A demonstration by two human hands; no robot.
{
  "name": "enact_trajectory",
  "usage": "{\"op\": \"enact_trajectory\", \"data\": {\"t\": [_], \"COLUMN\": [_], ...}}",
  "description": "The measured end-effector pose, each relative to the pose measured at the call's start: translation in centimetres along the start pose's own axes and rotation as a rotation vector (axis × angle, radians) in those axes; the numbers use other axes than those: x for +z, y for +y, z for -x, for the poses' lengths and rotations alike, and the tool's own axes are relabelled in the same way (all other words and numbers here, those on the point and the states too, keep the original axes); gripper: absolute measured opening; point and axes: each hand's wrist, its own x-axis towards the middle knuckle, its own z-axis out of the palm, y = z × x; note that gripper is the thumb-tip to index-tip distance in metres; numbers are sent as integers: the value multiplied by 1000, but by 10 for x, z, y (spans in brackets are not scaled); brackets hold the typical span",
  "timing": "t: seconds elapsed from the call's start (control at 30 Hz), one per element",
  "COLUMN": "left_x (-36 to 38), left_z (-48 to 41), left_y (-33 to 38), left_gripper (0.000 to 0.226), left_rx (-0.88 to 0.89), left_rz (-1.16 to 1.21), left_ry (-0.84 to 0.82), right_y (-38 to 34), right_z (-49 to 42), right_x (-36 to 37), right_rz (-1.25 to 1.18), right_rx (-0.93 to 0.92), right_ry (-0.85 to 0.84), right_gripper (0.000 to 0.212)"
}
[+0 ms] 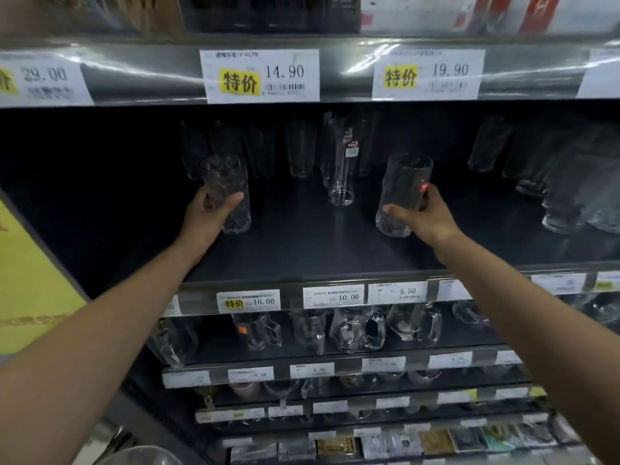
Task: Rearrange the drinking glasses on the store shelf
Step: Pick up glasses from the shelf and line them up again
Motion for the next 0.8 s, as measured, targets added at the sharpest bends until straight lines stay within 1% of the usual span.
{"op": "enact_trajectory", "data": {"t": [0.03, 0.13, 0.17, 0.23, 0.3, 0.37, 0.5, 0.67, 0.73, 0.8], "left_x": [3, 10, 11, 12, 12, 12, 13, 10, 9, 10], "left_z": [-1, -8, -11, -16, -21, -24, -31, -43, -51, -59], "left_y": [-1, -9, -11, -16, -19, -19, -21, -26, -28, -29], "left_gripper": [23, 42, 44, 51, 64, 70, 71, 69, 67, 65], "left_rx": [5, 41, 45, 42, 45, 53, 61, 79, 88, 83], "left_rz": [-26, -117, -149, -207, -231, -238, -242, -257, -281, -285], "left_ry": [26, 95, 104, 98, 85, 97, 152, 141, 160, 180], "right_y": [3, 12, 14, 16, 17, 19, 23, 24, 24, 26], "right_z": [-5, -15, -19, -28, -39, -50, -68, -87, -92, -97], "right_x": [1, 5, 7, 10, 13, 15, 20, 23, 25, 24], "right_rz": [35, 125, 137, 156, 160, 166, 198, 260, 281, 253], "right_rx": [2, 0, 1, 1, -1, 0, -37, -75, -84, -70], "right_ry": [12, 35, 44, 56, 65, 89, 109, 112, 118, 135], "right_gripper": [80, 77, 77, 79, 81, 80, 78, 84, 82, 79]}}
